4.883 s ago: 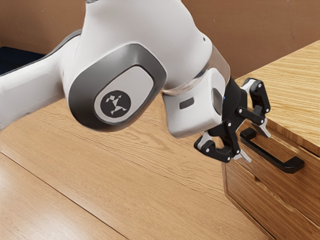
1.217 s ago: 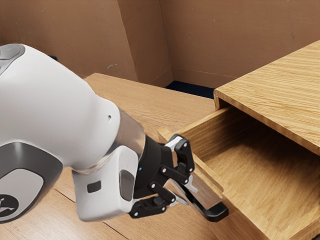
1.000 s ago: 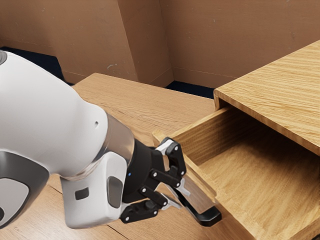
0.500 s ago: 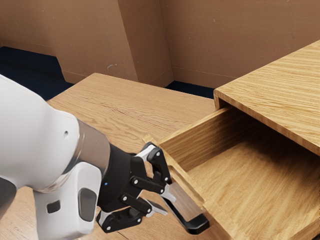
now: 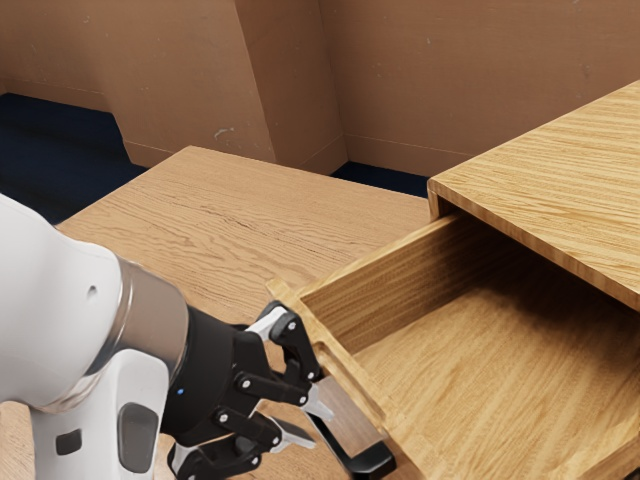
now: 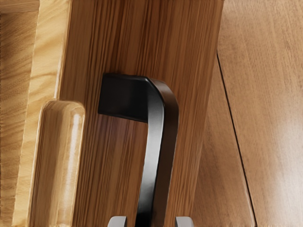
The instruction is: Pull the drawer handle with one arm to open the drawer
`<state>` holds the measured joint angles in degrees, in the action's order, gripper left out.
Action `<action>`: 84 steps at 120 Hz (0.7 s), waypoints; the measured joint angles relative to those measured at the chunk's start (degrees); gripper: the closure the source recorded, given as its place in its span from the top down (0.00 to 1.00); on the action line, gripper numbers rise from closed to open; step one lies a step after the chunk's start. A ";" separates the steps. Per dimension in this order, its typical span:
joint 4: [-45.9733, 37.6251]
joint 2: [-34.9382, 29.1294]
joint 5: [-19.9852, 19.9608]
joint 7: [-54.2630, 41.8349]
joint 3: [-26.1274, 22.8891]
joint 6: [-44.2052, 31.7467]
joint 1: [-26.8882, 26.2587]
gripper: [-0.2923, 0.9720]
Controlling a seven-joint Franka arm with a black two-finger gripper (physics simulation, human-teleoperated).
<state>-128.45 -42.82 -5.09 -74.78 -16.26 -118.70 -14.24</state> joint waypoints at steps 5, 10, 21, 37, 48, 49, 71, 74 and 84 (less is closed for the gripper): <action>-0.20 -0.63 -0.04 0.01 -0.01 0.19 0.00 0.25; -0.38 -1.26 -0.08 0.01 -0.01 0.42 0.00 0.25; -0.87 -2.36 -0.29 0.02 -0.01 0.93 0.00 0.26; -1.57 -3.03 -0.65 0.04 -0.43 1.38 0.01 0.26; -1.36 -4.78 -0.86 0.03 -0.49 2.35 0.00 0.28; -1.30 -5.15 -0.88 0.02 -0.48 2.53 0.00 0.28; 5.28 -13.00 -0.98 -0.09 1.05 11.50 0.00 0.40; 7.79 -12.82 -0.92 -0.10 1.20 13.66 0.06 0.44; 13.87 -10.24 -0.70 -0.12 2.58 21.72 0.34 0.54</action>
<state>-114.58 -53.05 -5.79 -74.90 -13.68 -96.98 -13.90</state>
